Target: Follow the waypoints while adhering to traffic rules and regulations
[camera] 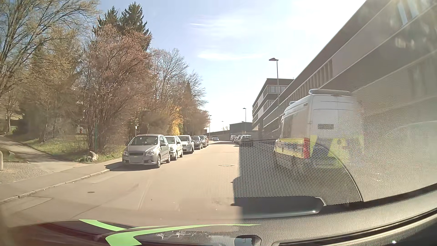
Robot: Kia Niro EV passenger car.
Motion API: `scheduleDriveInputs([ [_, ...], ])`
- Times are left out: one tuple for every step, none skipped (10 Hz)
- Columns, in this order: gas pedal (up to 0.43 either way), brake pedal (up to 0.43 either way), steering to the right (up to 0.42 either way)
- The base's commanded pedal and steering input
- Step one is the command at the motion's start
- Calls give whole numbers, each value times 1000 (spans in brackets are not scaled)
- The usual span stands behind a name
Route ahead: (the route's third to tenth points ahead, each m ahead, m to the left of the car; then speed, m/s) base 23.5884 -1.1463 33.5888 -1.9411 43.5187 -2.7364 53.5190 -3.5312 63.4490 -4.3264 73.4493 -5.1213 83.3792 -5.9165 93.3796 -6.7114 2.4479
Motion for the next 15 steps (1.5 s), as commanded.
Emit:
scheduleDriveInputs([
  [0,0,-1],
  [0,0,-2],
  [0,0,-2],
  [0,0,-3],
  [59,0,-6],
  [59,0,-6],
  [150,0,-4],
  [209,0,-4],
  [220,0,-4],
  [240,0,-4],
  [240,0,-4],
  [240,0,-4],
  [240,0,-5],
  [240,0,-6],
  [240,0,-8],
])
